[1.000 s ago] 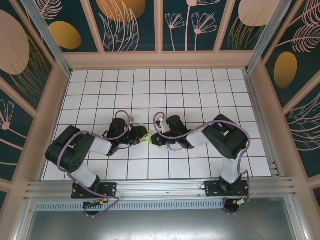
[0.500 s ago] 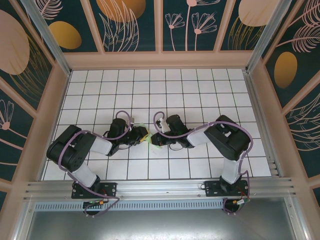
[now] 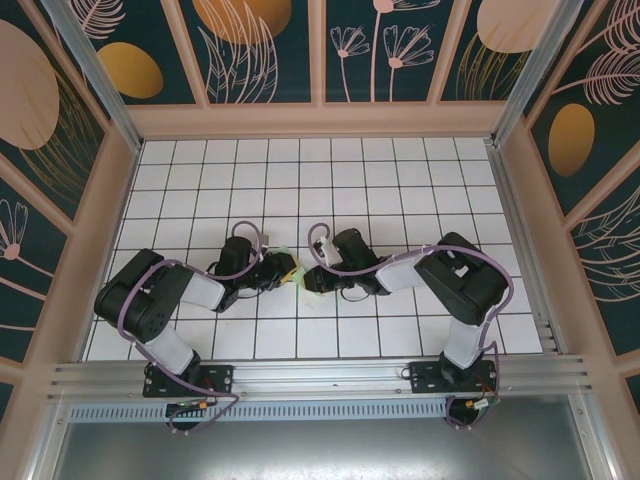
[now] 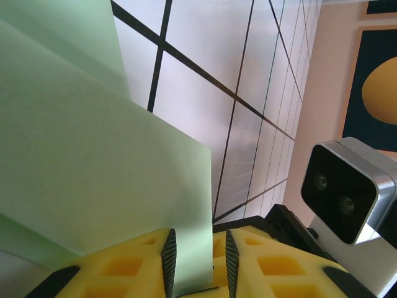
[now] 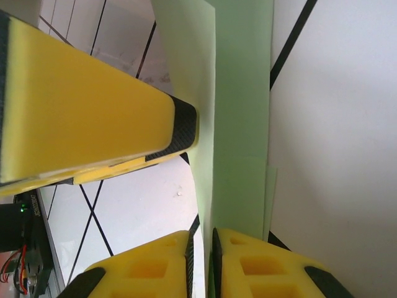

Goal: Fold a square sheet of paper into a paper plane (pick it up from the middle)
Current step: Fold the wing for the fifth time at the center of the table.

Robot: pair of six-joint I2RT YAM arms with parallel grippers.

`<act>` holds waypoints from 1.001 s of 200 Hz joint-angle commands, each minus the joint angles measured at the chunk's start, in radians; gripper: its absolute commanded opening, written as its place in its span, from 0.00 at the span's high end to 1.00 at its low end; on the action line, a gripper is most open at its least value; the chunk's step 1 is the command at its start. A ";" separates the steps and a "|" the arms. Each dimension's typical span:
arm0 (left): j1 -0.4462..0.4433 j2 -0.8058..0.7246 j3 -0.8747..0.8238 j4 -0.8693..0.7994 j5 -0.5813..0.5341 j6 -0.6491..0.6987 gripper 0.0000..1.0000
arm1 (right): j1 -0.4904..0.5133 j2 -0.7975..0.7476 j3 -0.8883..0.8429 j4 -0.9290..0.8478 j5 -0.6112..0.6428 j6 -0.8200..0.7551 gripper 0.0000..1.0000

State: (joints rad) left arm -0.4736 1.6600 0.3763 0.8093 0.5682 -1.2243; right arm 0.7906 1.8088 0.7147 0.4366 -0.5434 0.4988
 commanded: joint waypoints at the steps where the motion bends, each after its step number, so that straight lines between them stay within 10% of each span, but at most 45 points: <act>1: -0.005 0.012 -0.003 0.021 0.006 0.018 0.70 | -0.008 0.003 0.029 -0.033 -0.013 -0.036 0.81; 60: -0.005 0.015 -0.012 0.020 0.005 0.016 0.70 | -0.009 -0.030 0.038 -0.076 0.021 -0.049 0.79; 107: -0.005 0.020 -0.014 0.024 0.004 0.016 0.70 | -0.010 -0.091 0.057 -0.180 0.103 -0.102 0.59; 200: -0.005 0.018 -0.016 0.029 0.006 0.009 0.70 | 0.019 -0.001 0.135 -0.220 0.072 -0.144 0.74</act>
State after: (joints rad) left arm -0.4736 1.6657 0.3702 0.8120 0.5682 -1.2243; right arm 0.7998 1.7752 0.8253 0.2428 -0.4652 0.3786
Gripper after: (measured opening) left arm 0.299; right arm 0.267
